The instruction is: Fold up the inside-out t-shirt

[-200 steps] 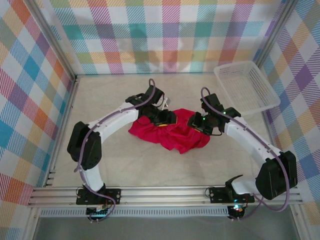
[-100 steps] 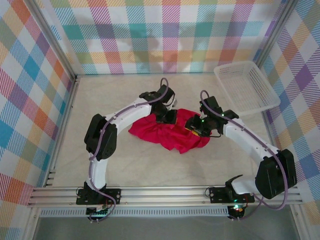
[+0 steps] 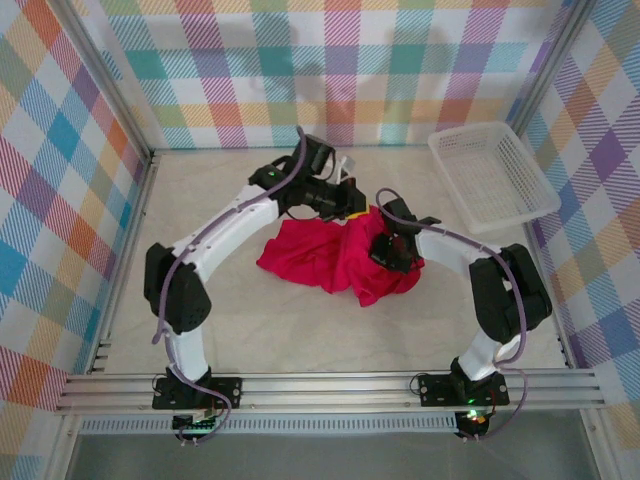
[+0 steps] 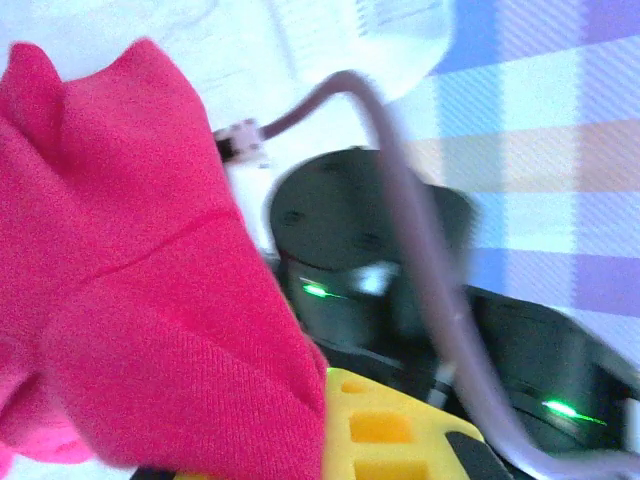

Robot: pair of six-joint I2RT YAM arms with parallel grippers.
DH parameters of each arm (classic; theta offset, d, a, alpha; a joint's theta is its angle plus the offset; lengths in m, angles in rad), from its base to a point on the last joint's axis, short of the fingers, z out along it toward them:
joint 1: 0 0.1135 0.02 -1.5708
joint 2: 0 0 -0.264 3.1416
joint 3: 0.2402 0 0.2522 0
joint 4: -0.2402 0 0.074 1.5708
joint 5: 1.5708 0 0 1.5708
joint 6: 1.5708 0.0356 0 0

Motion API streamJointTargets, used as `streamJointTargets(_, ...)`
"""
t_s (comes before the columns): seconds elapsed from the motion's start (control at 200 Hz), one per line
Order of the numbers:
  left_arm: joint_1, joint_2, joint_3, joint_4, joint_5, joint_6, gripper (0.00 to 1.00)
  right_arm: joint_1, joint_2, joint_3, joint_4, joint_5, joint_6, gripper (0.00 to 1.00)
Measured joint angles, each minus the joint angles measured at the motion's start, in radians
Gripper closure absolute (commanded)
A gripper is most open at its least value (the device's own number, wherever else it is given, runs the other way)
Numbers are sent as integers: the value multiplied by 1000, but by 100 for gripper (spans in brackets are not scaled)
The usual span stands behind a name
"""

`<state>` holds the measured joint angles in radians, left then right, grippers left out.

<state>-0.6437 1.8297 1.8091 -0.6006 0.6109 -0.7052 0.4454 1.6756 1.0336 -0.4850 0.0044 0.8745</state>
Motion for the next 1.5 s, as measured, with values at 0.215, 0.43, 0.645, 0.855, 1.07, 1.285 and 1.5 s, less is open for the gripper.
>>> streamJointTargets(0.215, 55, -87, -129, 145, 69, -120, 100, 6, -175, 23, -26, 19, -37, 80)
streamJointTargets(0.43, 76, -69, -325, 298, 84, -201, 100, 11, -389, -70, 53, -81, -63, 68)
streamJointTargets(0.645, 88, -37, -341, 335, 80, -219, 100, 53, -274, -80, 177, -150, -40, 62)
streamJointTargets(0.855, 106, -37, -341, 354, 77, -222, 100, 77, -117, -17, 250, -164, -13, 61)
streamJointTargets(1.07, 117, -37, -341, 353, 77, -222, 100, 81, -10, 91, 276, -132, 6, 100)
streamJointTargets(1.285, 150, -47, -360, 360, 80, -222, 100, 80, -96, 150, 159, -133, -8, 100)
streamJointTargets(1.5, 197, -50, -361, 369, 100, -223, 100, 81, -376, 115, 100, -253, -38, 100)
